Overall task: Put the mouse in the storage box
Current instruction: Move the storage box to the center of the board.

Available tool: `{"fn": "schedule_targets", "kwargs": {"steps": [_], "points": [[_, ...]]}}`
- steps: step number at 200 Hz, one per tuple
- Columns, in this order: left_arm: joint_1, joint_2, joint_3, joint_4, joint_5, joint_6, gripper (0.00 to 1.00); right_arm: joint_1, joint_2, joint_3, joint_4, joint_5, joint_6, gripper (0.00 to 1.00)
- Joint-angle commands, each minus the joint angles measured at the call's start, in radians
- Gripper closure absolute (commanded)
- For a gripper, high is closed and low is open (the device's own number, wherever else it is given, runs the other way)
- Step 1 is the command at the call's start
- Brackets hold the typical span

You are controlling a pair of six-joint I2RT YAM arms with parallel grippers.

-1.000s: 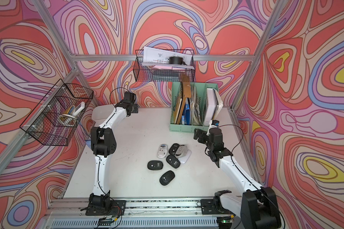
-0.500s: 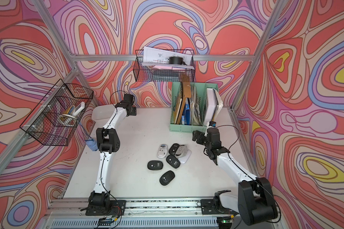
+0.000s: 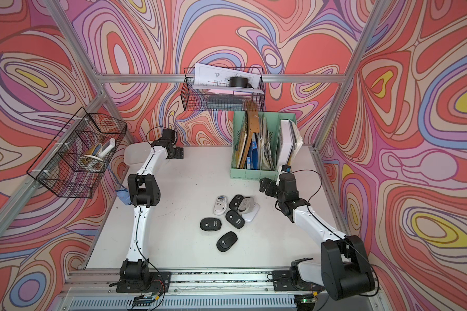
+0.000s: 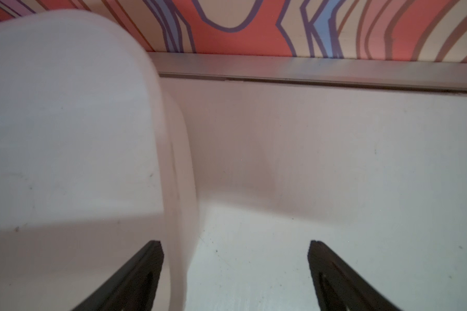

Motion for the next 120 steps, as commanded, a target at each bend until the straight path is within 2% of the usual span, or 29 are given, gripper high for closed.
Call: {"fn": "schedule_targets", "kwargs": {"steps": [1,52,120], "points": [[0.002,0.010,0.015,-0.066,0.084,0.013,0.16,0.006,-0.001,0.018,-0.005,-0.002,0.000,0.06],[-0.001,-0.062,-0.069,-0.051,0.111,0.028,0.22,0.006,-0.004,0.023,-0.013,0.007,0.002,0.06],[-0.002,-0.113,-0.104,-0.053,0.115,0.031,0.41,0.007,-0.018,0.011,-0.014,0.014,0.007,0.06]]}}
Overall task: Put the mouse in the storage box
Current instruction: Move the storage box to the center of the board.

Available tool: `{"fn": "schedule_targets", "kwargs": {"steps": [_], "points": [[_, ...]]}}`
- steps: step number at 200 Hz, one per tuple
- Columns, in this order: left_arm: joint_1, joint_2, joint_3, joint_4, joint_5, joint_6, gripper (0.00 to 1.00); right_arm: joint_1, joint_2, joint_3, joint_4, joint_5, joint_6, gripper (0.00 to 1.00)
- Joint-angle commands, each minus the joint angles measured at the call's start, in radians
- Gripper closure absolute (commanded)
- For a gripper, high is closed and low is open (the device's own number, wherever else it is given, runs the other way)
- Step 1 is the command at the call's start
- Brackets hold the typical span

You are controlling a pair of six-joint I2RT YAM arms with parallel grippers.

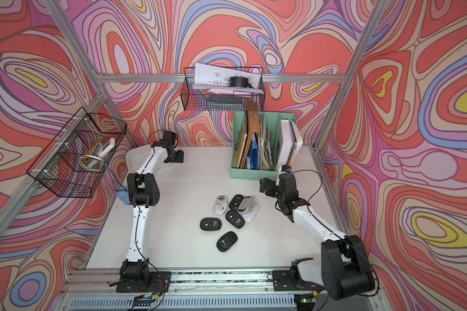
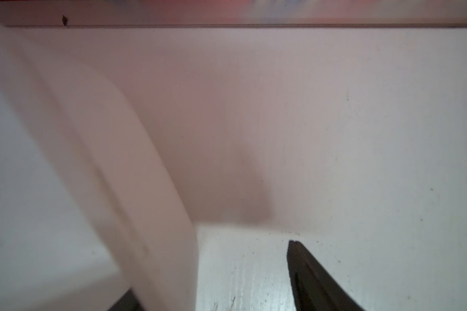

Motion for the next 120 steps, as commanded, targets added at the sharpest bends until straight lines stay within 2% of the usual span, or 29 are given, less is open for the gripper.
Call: {"fn": "schedule_targets", "kwargs": {"steps": [1,61,120], "points": [[-0.002,-0.074,-0.018,-0.024,0.020,0.008,0.41,0.007,-0.017,0.011,-0.003,0.013,0.006,0.06],[-0.031,-0.129,-0.085,-0.042,0.023,-0.002,0.69,0.007,-0.018,0.014,-0.007,0.023,0.006,0.06],[-0.054,-0.198,-0.216,-0.022,0.041,-0.067,0.81,0.007,-0.031,0.007,-0.009,0.022,0.013,0.07]]}}
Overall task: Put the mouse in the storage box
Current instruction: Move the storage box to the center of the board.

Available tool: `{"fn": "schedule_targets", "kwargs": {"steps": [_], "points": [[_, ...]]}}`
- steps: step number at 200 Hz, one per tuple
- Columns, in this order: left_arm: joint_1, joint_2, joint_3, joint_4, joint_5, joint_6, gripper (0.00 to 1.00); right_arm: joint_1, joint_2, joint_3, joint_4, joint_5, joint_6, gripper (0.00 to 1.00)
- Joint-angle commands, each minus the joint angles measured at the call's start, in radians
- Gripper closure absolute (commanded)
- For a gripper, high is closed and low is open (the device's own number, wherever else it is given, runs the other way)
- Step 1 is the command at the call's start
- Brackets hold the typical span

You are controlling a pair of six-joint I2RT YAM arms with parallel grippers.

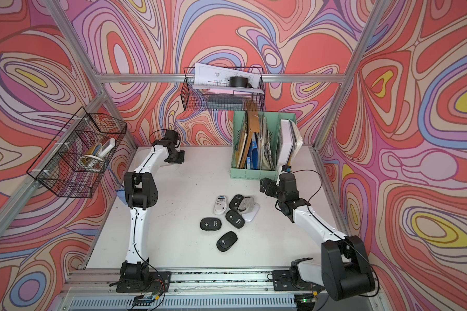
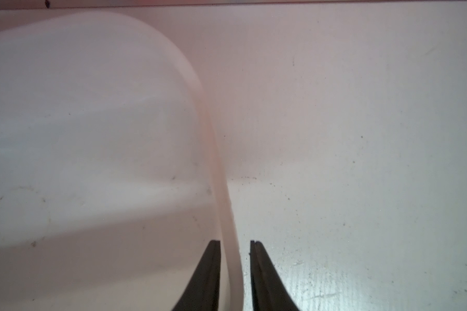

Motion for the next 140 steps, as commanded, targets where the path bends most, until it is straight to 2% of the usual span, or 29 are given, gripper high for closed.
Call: {"fn": "schedule_targets", "kwargs": {"steps": [1,31,97,140], "points": [[-0.013,-0.055,-0.041,-0.011,0.023,-0.041,0.81,0.008,-0.024,0.007,-0.007,0.014,0.012,0.07],[-0.070,-0.142,-0.167,0.025,0.025,-0.068,0.85,0.007,-0.026,0.003,-0.005,0.017,0.016,0.06],[-0.200,-0.398,-0.612,0.220,0.056,-0.252,0.85,0.008,-0.020,0.016,-0.041,0.040,0.025,0.08],[-0.323,-0.485,-0.769,0.288,0.079,-0.345,0.84,0.007,-0.021,0.002,-0.053,0.037,0.048,0.08]]}}
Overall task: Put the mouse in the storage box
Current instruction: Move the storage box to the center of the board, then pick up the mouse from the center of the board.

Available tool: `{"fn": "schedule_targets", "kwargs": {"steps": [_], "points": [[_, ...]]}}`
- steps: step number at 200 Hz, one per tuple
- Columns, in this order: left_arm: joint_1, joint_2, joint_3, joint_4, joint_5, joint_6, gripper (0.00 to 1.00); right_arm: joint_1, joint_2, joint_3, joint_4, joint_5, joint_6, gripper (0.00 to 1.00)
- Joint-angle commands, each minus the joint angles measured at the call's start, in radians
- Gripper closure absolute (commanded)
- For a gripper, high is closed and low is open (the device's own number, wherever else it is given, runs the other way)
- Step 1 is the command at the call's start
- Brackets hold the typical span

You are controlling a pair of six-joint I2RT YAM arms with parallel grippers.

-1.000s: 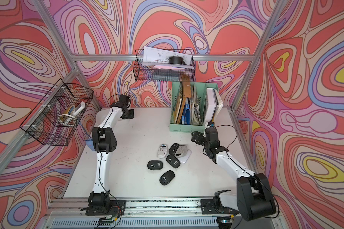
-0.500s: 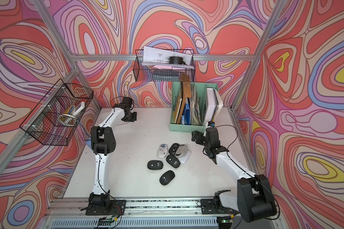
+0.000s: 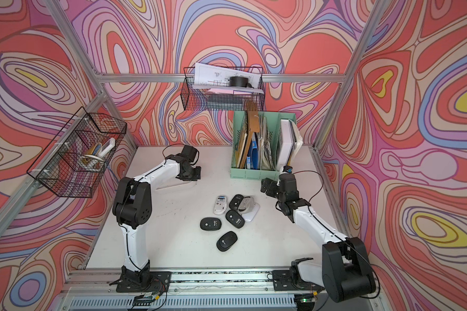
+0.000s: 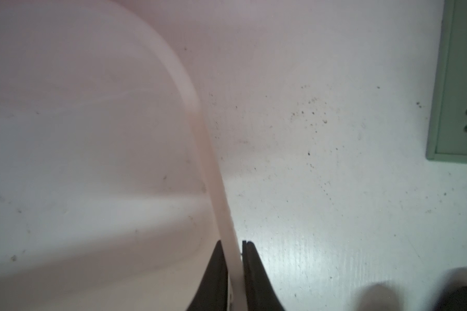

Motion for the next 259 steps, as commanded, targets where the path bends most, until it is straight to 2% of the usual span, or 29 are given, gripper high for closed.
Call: {"fn": "schedule_targets", "kwargs": {"steps": [1,35,58,93,129,161,200,218,259], "points": [[-0.061,-0.043,-0.056,0.066,0.041,-0.098,0.84,0.007,-0.011,0.002,-0.023,0.013,0.021,0.08],[-0.164,-0.040,-0.054,0.079,0.053,-0.129,0.81,0.008,-0.032,-0.011,-0.051,0.024,0.028,0.08],[-0.197,-0.024,-0.028,0.074,0.051,-0.140,0.78,0.008,-0.057,-0.014,-0.074,0.039,0.028,0.08],[-0.211,-0.064,-0.032,0.064,0.021,-0.136,0.49,0.008,-0.086,-0.014,-0.106,0.053,0.026,0.08],[-0.279,-0.200,-0.061,0.017,-0.095,-0.062,0.31,0.009,-0.108,-0.001,-0.151,0.100,0.024,0.08],[-0.411,-0.259,-0.063,-0.051,-0.086,-0.028,0.26,0.008,-0.139,0.004,-0.185,0.165,0.028,0.08],[-0.586,-0.183,0.015,-0.153,-0.139,-0.014,0.18,0.008,-0.194,-0.006,-0.253,0.320,0.078,0.09],[-0.640,-0.149,0.061,-0.176,-0.176,-0.005,0.14,0.008,-0.226,-0.011,-0.295,0.392,0.110,0.09],[-0.708,-0.026,0.201,-0.267,-0.284,0.043,0.13,0.008,-0.296,-0.048,-0.319,0.446,0.142,0.08]]}}
